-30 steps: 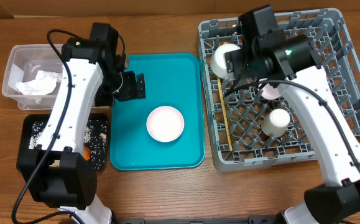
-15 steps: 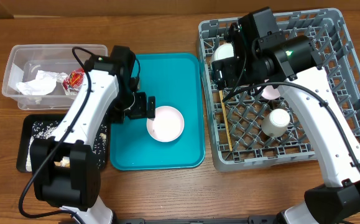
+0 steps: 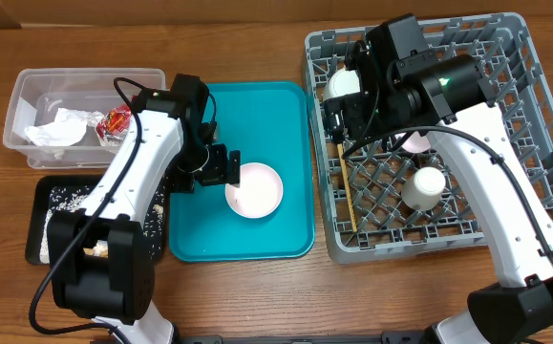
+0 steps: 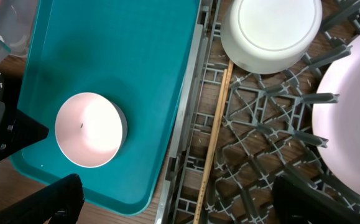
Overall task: Sort waste into correct bins and load items into the dishwasher
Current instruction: 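Move the left gripper down and grasp the rim of the pink bowl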
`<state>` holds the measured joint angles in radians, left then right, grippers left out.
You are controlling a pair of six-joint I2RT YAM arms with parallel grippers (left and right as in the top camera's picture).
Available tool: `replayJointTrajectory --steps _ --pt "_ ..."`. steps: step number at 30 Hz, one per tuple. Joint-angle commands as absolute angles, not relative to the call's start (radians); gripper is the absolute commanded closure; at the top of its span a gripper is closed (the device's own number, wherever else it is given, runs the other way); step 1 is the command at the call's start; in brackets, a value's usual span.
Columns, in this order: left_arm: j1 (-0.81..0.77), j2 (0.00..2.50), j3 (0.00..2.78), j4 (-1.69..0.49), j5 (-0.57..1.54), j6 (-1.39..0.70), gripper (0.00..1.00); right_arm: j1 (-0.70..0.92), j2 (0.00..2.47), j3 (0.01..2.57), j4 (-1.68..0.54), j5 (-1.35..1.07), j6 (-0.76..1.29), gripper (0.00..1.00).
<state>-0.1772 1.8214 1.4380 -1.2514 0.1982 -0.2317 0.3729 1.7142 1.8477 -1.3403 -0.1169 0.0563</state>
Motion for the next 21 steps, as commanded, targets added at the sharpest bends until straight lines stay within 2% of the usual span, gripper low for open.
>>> replayJointTrajectory --steps 1,3,13,17,19,21 --pt "-0.191 1.806 1.405 -1.209 0.236 -0.225 0.15 0.369 1.711 1.865 -1.341 -0.125 0.06 0.0" --pt "-0.202 1.806 1.38 -1.168 0.281 -0.227 0.27 0.369 1.711 1.865 -1.341 -0.125 0.06 0.0" --pt "-0.239 1.806 1.262 -1.005 0.295 -0.274 0.31 0.369 1.711 1.865 -1.342 -0.125 0.06 0.0" --pt "-0.239 1.806 1.25 -0.997 0.28 -0.274 0.38 0.369 1.711 1.865 -1.342 -0.125 0.06 0.0" --pt "-0.239 1.806 1.247 -0.996 0.27 -0.274 0.45 0.369 1.711 1.865 -1.344 -0.125 0.06 0.0" --pt "-0.239 1.806 1.246 -0.997 0.27 -0.274 0.58 0.369 1.711 1.865 -1.349 -0.125 0.06 0.0"
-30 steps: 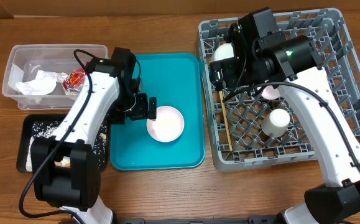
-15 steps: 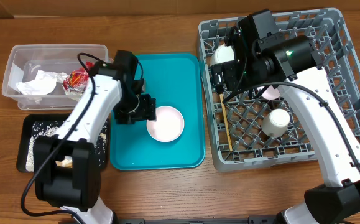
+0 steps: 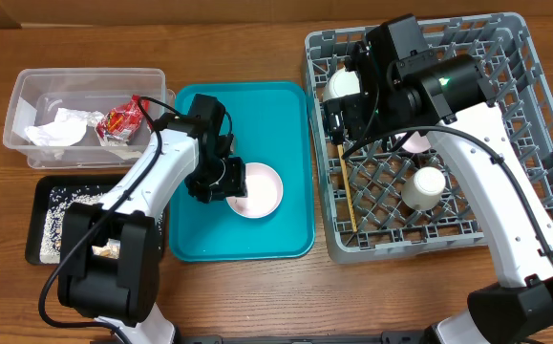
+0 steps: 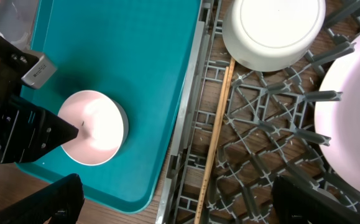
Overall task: Sort waste into correct bins and load items into the dishwasher
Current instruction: 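Move the left gripper down and grasp the rim of the pink bowl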
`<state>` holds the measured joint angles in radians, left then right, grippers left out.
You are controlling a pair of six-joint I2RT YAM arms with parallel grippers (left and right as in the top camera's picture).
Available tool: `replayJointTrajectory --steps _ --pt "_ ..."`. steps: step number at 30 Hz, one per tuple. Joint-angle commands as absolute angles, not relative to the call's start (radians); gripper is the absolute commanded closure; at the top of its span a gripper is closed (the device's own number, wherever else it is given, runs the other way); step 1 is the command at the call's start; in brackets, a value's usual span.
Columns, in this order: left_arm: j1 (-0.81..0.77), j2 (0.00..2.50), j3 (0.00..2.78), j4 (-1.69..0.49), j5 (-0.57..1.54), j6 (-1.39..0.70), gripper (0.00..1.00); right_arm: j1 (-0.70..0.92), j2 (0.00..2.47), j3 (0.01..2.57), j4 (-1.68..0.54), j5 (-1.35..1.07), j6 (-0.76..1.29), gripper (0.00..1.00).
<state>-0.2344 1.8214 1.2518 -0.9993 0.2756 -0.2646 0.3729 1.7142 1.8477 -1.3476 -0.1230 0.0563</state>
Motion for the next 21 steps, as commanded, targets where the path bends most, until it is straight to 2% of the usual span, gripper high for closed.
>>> replayJointTrajectory --steps 1,4,6,8,13,21 --pt "-0.239 1.806 1.246 -0.997 0.27 -0.273 0.64 0.369 1.711 1.865 -1.35 -0.126 0.06 0.0" --pt "-0.239 1.806 1.246 -0.996 0.27 -0.274 0.79 0.369 1.711 1.865 -1.357 -0.125 0.06 0.0" --pt "-0.239 1.806 1.246 -0.994 0.27 -0.273 0.84 0.369 1.711 1.865 -1.362 -0.126 0.06 0.0" --pt "-0.239 1.806 1.246 -0.991 0.27 -0.273 0.84 0.369 1.711 1.865 -1.375 -0.125 0.06 0.0" --pt "-0.239 1.806 1.246 -0.981 0.27 -0.274 0.73 0.369 1.711 1.865 -1.387 -0.125 0.06 0.0" --pt "-0.265 1.806 1.239 -0.966 0.229 -0.294 0.74 0.369 1.711 1.865 -1.398 -0.125 0.06 0.0"
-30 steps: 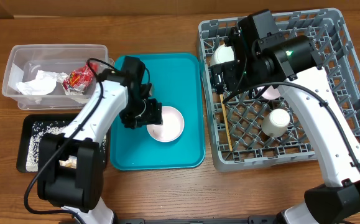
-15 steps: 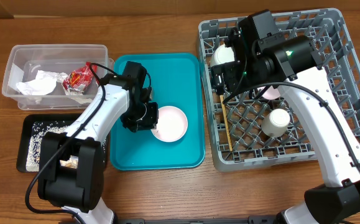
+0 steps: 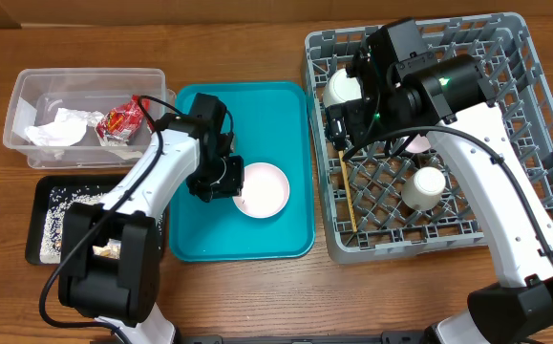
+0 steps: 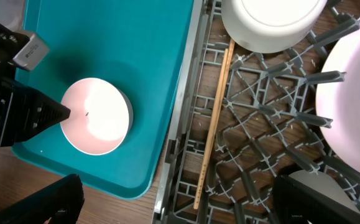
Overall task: Sort waste into correct bins and load items into the dishwasher
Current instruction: 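Move the left gripper down and grasp the rim of the pink bowl, then lift the pink bowl toward the right gripper and grasp it with right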
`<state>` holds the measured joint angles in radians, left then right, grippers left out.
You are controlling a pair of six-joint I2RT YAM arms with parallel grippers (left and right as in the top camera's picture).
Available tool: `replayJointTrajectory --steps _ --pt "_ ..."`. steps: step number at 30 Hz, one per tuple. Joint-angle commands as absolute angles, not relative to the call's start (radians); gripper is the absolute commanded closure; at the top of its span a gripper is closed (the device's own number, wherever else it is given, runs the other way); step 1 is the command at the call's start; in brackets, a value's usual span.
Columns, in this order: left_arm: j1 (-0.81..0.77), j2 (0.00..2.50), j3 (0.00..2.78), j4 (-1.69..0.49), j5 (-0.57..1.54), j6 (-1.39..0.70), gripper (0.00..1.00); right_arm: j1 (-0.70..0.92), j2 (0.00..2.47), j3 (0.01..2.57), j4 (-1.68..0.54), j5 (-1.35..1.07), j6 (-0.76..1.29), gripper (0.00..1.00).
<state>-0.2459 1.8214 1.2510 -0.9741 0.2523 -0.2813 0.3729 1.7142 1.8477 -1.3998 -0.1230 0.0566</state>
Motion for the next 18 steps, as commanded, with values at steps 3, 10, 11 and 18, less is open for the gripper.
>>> replayJointTrajectory --steps 3,10,11,18 --pt "-0.283 1.806 1.217 -0.932 0.227 -0.3 0.74 0.369 1.711 1.865 -1.398 -0.125 0.06 0.0" --pt "-0.275 1.806 1.219 -0.939 0.206 -0.3 0.96 0.369 1.711 1.865 -1.398 -0.125 0.06 0.0" --pt "-0.271 1.806 1.224 -0.944 0.206 -0.3 0.96 0.369 1.711 1.865 -1.398 -0.126 0.06 0.0" --pt "-0.255 1.804 1.329 -1.044 0.207 -0.299 0.96 0.369 1.711 1.864 -1.399 -0.181 0.06 0.0"
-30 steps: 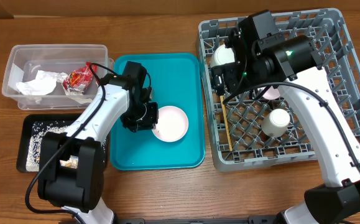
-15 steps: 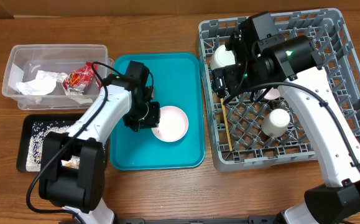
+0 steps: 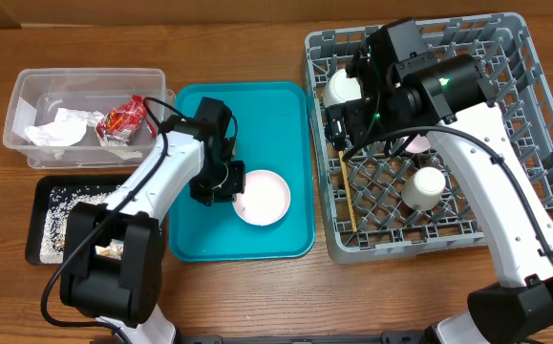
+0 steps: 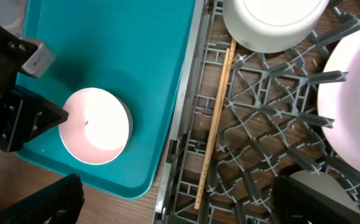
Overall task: Sort waste into correct bins and load items into the dishwasher
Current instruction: 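Lift the pink bowl toward the right gripper and grasp it with right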
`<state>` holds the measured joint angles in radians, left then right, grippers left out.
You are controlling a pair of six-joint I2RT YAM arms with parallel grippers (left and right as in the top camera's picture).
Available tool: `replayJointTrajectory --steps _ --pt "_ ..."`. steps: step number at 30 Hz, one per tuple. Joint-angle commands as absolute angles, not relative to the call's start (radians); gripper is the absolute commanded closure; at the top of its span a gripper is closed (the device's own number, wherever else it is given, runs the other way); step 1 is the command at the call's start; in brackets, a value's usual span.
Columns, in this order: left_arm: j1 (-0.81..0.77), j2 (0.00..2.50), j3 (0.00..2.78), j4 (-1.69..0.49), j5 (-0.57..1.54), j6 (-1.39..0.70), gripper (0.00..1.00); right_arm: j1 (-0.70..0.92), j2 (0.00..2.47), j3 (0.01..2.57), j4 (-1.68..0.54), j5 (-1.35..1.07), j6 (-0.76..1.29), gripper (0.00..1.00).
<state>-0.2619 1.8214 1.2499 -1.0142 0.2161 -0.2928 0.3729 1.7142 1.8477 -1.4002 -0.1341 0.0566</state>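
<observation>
A pink bowl (image 3: 265,196) (image 4: 96,126) sits upright on the teal tray (image 3: 257,110). My left gripper (image 3: 223,182) is at the bowl's left rim; one dark finger (image 4: 49,115) touches that rim. How its jaws stand is hidden under the wrist. My right gripper (image 4: 180,208) hangs open over the left side of the grey dish rack (image 3: 534,124), holding nothing. The rack holds a white bowl (image 3: 341,88) (image 4: 273,22), a pink plate (image 4: 354,106), a white cup (image 3: 427,186) and a wooden chopstick (image 4: 216,124).
A clear bin (image 3: 28,96) at the far left holds white paper and a red wrapper (image 3: 116,122). In front of it lies a black tray (image 3: 42,196) with white crumbs. The teal tray's right rim runs close along the rack's left wall.
The pink bowl has shifted a little to the right and toward the front of the tray, with my left gripper still at its left rim. My right arm has barely moved.
At first my left gripper stood beside the pink bowl, apart from its left rim. Then it was at the rim. After that the bowl lay a little further right at each moment, the gripper with it. My right gripper stayed open over the rack.
</observation>
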Motion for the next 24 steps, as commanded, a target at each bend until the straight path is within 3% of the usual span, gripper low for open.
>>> replayJointTrajectory --steps 1,13,24 --pt "-0.255 1.804 1.349 -1.061 0.207 -0.299 0.96 0.369 1.711 1.865 -1.401 -0.194 0.06 0.0" --pt "-0.262 1.803 1.678 -1.264 0.303 -0.269 0.96 0.4 1.711 1.757 -1.348 -0.293 0.06 0.0" --pt "-0.283 1.803 1.731 -1.288 0.334 -0.268 0.95 0.478 1.711 1.591 -1.154 -0.372 0.06 0.29"
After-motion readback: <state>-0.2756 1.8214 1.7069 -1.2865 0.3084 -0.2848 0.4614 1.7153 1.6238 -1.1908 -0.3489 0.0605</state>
